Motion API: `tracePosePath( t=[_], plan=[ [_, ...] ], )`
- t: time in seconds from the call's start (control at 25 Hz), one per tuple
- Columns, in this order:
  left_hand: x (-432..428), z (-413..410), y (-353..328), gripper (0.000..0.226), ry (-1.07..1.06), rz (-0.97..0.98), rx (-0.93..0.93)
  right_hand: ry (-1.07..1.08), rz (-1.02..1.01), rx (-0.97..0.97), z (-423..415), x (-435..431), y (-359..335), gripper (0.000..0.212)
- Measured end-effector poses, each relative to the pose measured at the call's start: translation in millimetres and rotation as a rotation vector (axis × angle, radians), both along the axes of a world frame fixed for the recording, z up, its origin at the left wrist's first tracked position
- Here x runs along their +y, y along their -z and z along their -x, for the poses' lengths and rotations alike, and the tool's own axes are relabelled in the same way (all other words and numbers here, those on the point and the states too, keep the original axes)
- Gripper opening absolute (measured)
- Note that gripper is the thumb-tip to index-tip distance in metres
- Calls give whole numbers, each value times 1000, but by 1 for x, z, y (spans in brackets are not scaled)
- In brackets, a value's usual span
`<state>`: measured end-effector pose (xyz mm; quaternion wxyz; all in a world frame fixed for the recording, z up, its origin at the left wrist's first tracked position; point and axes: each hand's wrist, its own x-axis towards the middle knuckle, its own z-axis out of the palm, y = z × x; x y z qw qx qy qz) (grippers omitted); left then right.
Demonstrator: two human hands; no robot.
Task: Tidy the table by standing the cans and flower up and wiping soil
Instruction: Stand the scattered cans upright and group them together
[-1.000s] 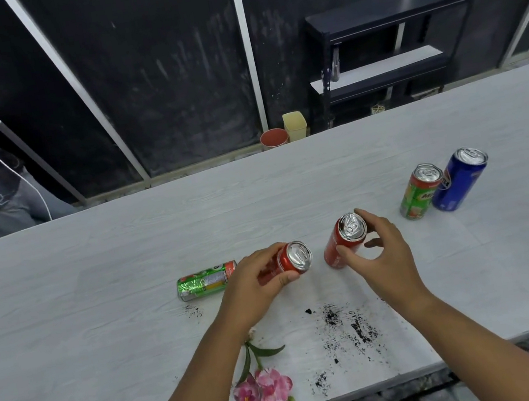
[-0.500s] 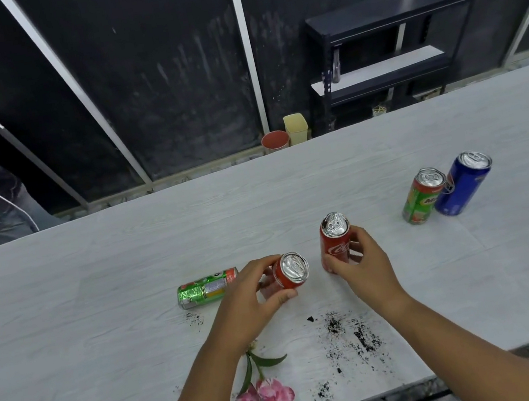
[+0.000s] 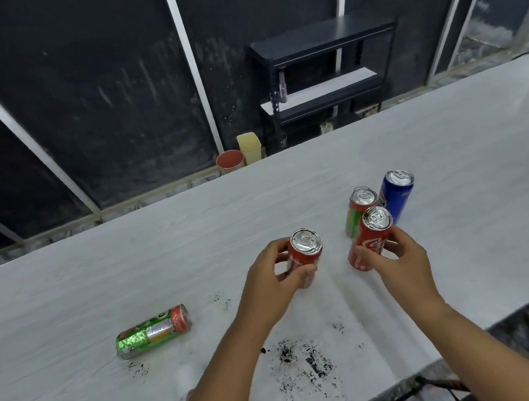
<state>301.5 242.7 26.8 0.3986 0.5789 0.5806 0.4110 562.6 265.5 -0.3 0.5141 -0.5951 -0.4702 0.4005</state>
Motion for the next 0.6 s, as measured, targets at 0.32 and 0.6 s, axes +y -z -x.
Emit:
tracePosePath(
  t=[0.32,0.6],
  plan=[
    [40,-119,3,57,161,110,12,156,19,-100,-87,16,2,52],
    [39,-142,26,52,100,146,-1,39,65,-126,-112,25,24,60]
  ],
)
